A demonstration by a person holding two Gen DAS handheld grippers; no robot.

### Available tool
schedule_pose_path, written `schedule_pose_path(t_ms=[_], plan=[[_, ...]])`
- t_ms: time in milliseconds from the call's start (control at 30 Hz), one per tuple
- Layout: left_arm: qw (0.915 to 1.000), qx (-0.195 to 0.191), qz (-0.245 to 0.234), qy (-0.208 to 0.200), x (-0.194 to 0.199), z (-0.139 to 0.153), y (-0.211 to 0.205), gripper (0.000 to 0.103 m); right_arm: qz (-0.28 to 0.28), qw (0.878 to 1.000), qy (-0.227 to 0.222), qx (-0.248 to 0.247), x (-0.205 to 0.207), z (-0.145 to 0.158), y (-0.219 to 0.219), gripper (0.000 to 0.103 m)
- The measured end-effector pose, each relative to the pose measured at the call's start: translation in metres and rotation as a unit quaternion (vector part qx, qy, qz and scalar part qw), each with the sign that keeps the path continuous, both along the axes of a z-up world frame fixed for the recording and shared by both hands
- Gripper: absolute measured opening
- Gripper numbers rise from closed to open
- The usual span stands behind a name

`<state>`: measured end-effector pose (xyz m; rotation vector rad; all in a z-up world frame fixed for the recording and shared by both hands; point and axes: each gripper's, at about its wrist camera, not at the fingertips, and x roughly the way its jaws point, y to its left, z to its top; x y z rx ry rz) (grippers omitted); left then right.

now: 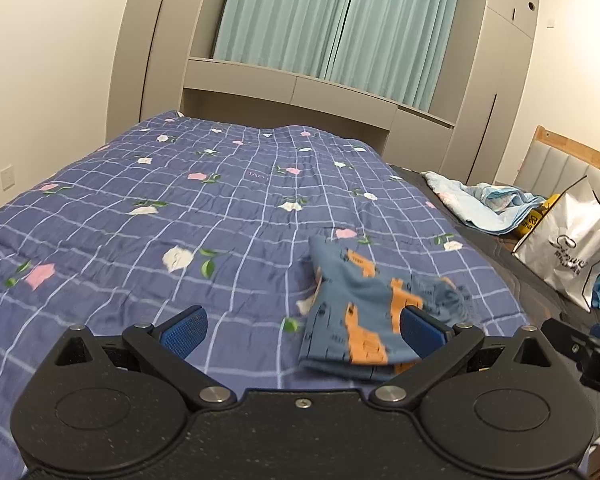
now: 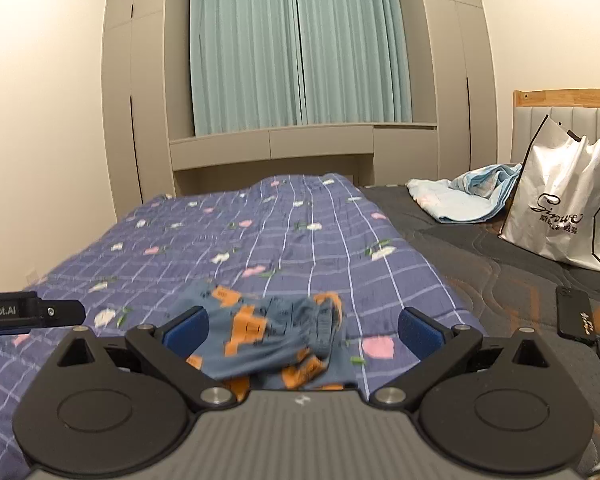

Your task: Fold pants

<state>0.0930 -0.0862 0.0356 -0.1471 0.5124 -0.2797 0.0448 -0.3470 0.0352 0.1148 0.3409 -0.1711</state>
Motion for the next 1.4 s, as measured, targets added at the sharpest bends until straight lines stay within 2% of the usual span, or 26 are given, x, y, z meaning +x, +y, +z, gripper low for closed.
schedule_pose_path(t_ms=[367,533,767,1100,1400], plan=[[0.9994,0.034,-0.007,-0.005,-0.048,-0.017,0.014,0.102,-0.003,1.0,0.011,-0.015,-0.037,-0.01,0.017,0.103],[0.9992,0.039,-0.006,-0.009,-0.059,-0.022,0.02,0.102,0.005,1.0,0.012,-0.021,-0.051,-0.013,0.024,0.103],[0.9967,0.074,-0.006,-0.032,-0.065,-0.033,0.019,0.102,0.012,0.999,0.023,-0.03,-0.056,-0.022,0.031,0.103],[0.9985,0.054,0.001,-0.012,-0.068,-0.051,0.024,0.102,0.024,1.0,0.014,-0.012,-0.059,-0.035,0.032,0.103],[0.9986,0.053,0.009,-0.004,-0.064,-0.056,0.025,0.102,0.029,0.999,0.043,-0.013,-0.052,-0.048,0.035,0.103]])
